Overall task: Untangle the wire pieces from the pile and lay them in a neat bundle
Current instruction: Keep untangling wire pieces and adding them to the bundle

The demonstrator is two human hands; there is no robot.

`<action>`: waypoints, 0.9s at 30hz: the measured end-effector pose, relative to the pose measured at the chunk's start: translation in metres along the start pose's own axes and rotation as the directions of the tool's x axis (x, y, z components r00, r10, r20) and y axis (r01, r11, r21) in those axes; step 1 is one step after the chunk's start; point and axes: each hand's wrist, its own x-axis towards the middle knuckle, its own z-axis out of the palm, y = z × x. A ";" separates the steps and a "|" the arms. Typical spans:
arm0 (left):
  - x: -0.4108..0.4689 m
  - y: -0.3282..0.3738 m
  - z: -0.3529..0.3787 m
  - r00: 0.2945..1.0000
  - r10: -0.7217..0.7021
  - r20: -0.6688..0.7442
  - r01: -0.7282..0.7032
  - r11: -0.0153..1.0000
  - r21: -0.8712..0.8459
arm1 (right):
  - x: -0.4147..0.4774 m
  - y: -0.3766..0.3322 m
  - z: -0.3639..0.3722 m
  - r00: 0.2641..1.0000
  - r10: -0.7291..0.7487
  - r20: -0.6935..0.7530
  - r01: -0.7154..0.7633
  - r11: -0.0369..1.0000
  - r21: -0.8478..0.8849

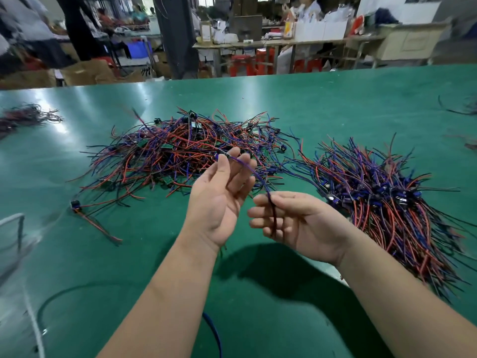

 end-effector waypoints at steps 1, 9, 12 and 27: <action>-0.001 0.000 0.000 1.000 0.004 -0.021 -0.003 1.000 0.023 | 0.001 0.000 -0.001 0.999 0.008 -0.032 -0.008 1.000 -0.023; -0.013 -0.015 0.005 0.969 -0.232 0.083 0.162 0.851 0.499 | 0.004 -0.012 -0.016 0.947 -0.207 -0.246 0.221 0.975 0.029; -0.017 -0.020 0.006 0.945 -0.306 0.117 0.193 0.808 0.557 | 0.002 -0.015 -0.022 0.944 -0.238 -0.226 0.228 0.971 -0.073; -0.012 -0.023 -0.001 0.974 -0.223 0.035 0.144 0.733 0.665 | -0.002 -0.028 -0.041 0.770 -0.435 -0.467 0.292 0.891 -0.348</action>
